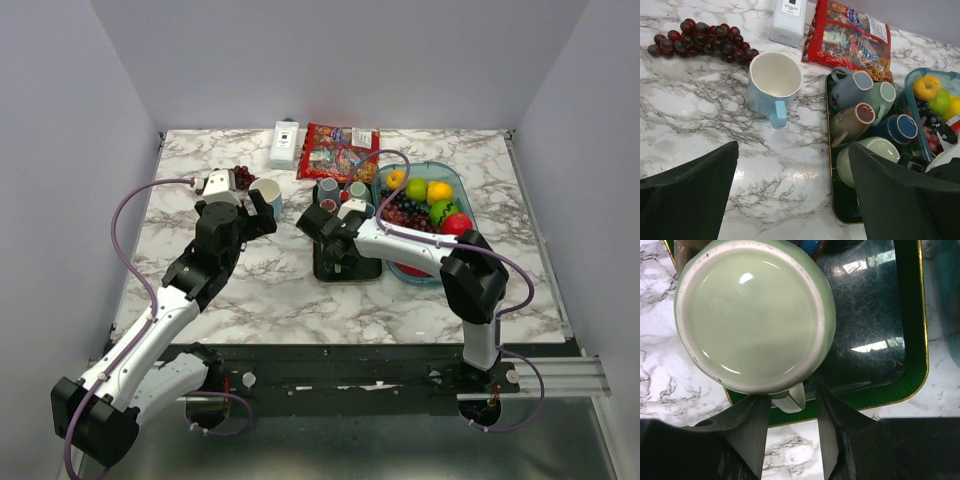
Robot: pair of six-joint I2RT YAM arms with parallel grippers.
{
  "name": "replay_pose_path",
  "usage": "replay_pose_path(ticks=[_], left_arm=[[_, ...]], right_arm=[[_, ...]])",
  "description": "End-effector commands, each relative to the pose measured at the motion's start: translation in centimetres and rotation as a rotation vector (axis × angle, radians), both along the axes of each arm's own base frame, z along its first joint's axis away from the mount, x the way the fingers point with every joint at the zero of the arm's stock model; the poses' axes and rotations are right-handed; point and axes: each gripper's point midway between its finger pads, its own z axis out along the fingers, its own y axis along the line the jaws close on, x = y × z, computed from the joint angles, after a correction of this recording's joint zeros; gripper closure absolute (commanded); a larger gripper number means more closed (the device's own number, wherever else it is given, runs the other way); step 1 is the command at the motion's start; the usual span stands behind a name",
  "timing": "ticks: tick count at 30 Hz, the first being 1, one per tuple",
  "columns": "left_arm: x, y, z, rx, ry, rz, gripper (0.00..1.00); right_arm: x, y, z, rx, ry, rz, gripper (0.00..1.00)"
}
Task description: Turn the mug right side up
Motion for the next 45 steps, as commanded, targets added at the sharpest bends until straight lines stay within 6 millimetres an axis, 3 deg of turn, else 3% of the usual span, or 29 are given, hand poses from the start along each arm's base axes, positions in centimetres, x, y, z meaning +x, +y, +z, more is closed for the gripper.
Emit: replay_pose_path(ticks=[1, 3, 5, 8, 15, 17, 24, 25, 27, 29, 31, 32, 35, 36, 38, 39, 41, 45], left_arm=[[-0.5, -0.2, -0.4, -0.007, 0.014, -0.018, 0.01], [-0.5, -0.3, -0.5, -0.007, 0.016, -0.022, 0.01], [-0.5, -0.3, -0.5, -0.01, 0.015, -0.023, 0.01], [-0.5, -0.4, -0.6, -0.011, 0.02, -0.028, 0.01], [-0.7, -0.5, -0.4, -0.016, 0.011, -0.036, 0.01], [-0.7, -0.4, -0.5, -0.017, 0.016, -0.034, 0.01], [-0.9, -0.5, 0.0, -0.023, 0.006, -0.043, 0.01], [-0.9, -0.5, 0.1, -0.024, 0.004, -0.045, 0.01], [-1.1, -0.7, 0.6, -0.032, -0.006, -0.057, 0.01], [-1.3, -1.0, 1.1, -0.044, -0.014, -0.079, 0.01], [-1.5, -1.2, 1.7, -0.055, -0.027, -0.097, 0.01], [-1.7, -1.4, 2.0, -0.06, -0.034, -0.111, 0.01], [-2.2, -2.5, 3.0, -0.084, -0.054, -0.179, 0.01], [-2.7, -3.4, 3.3, -0.1, -0.054, -0.237, 0.01], [-3.2, -4.2, 3.9, -0.114, -0.058, -0.29, 0.01], [-3.4, -4.6, 4.1, -0.127, -0.058, -0.311, 0.01], [-4.3, -5.6, 4.6, -0.156, -0.055, -0.377, 0.01], [-6.1, -6.9, 5.8, -0.218, -0.08, -0.483, 0.01]], right_arm=[[0.8, -1.2, 0.2, -0.108, -0.039, -0.002, 0.55], [0.9, -1.1, 0.2, -0.121, -0.041, 0.033, 0.61], [0.9, -0.8, 0.1, -0.115, -0.043, 0.069, 0.78], [0.6, -0.5, -0.4, -0.105, -0.031, 0.132, 0.91], [0.1, -0.2, -1.6, -0.121, 0.007, 0.213, 0.94], [0.1, -0.2, -1.6, -0.121, 0.007, 0.22, 0.99], [-0.2, 0.4, 0.7, -0.043, -0.036, 0.265, 0.99], [-0.1, 0.6, 2.2, -0.01, -0.062, 0.271, 0.99], [-0.7, 0.9, 2.9, 0.039, -0.064, 0.301, 0.99], [-1.2, 1.3, 5.3, 0.111, -0.097, 0.324, 0.99], [-2.0, 1.7, 6.4, 0.177, -0.105, 0.354, 0.99], [-2.3, 1.7, 8.3, 0.224, -0.137, 0.366, 0.99], [-3.0, 2.2, 10.1, 0.307, -0.167, 0.398, 0.99], [-3.2, 2.6, 12.0, 0.365, -0.206, 0.412, 0.99], [-3.5, 2.8, 13.5, 0.418, -0.24, 0.426, 0.99], [-3.6, 3.2, 15.5, 0.479, -0.282, 0.44, 0.99], [-3.7, 3.4, 17.0, 0.528, -0.314, 0.449, 0.99], [-3.5, 4.0, 22.4, 0.681, -0.454, 0.476, 0.99]])
